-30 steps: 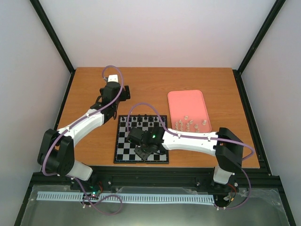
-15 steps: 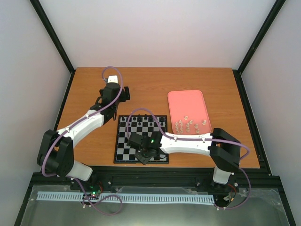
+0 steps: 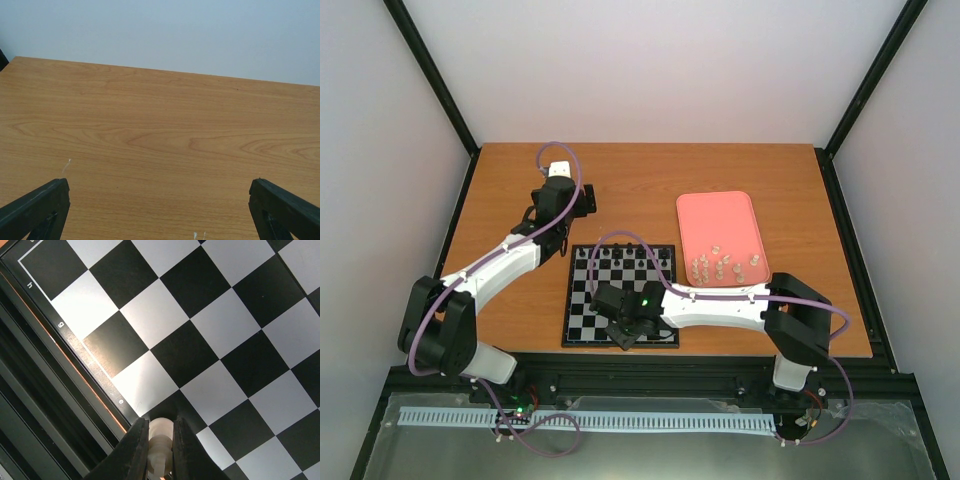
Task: Set up the chess pieces on the board
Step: Place the chess piece on the chessboard.
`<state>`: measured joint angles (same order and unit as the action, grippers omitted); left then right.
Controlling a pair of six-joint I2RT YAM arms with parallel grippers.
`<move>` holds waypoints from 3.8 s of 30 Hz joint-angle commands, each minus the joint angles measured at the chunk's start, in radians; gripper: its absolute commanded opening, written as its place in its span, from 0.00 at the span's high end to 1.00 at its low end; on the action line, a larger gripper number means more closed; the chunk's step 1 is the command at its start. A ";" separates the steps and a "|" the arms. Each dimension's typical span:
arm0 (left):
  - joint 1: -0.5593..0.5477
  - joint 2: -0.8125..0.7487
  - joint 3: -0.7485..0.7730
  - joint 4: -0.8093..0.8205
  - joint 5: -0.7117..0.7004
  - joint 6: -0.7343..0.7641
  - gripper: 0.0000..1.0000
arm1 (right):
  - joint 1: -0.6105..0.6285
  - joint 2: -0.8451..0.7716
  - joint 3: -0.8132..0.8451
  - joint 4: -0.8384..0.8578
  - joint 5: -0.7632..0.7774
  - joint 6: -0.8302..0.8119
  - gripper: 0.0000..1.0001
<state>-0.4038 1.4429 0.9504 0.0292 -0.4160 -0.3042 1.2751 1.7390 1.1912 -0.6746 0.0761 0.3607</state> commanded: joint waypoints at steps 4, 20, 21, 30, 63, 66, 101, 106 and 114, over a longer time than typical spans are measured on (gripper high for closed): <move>0.005 -0.018 -0.003 0.031 -0.004 -0.010 0.00 | 0.012 -0.011 -0.017 0.034 0.068 0.016 0.97; 0.005 -0.002 -0.002 0.035 -0.007 -0.007 0.00 | 0.012 -0.020 -0.055 0.090 0.048 0.028 0.97; 0.005 -0.001 -0.002 0.035 -0.007 -0.007 0.00 | 0.012 -0.019 -0.055 0.091 0.047 0.028 0.97; 0.005 0.003 -0.003 0.035 -0.009 -0.007 0.00 | 0.012 -0.017 -0.065 0.091 0.039 0.038 0.97; 0.005 -0.001 -0.002 0.034 -0.004 -0.010 0.00 | 0.030 -0.048 -0.087 0.086 0.044 0.048 0.82; 0.005 0.000 -0.004 0.034 -0.003 -0.011 0.00 | 0.032 -0.054 -0.088 0.085 0.053 0.051 0.79; 0.005 0.008 -0.006 0.038 -0.004 -0.010 0.00 | 0.038 -0.068 -0.089 0.087 0.048 0.019 0.77; 0.005 0.007 -0.008 0.038 -0.004 -0.009 0.00 | 0.038 -0.065 -0.084 0.072 0.082 0.025 0.62; 0.005 0.004 -0.009 0.039 -0.003 -0.006 0.00 | 0.038 -0.083 -0.081 0.063 0.115 0.026 0.57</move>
<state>-0.4038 1.4448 0.9409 0.0315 -0.4160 -0.3038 1.3014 1.6966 1.1072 -0.6064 0.1524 0.3832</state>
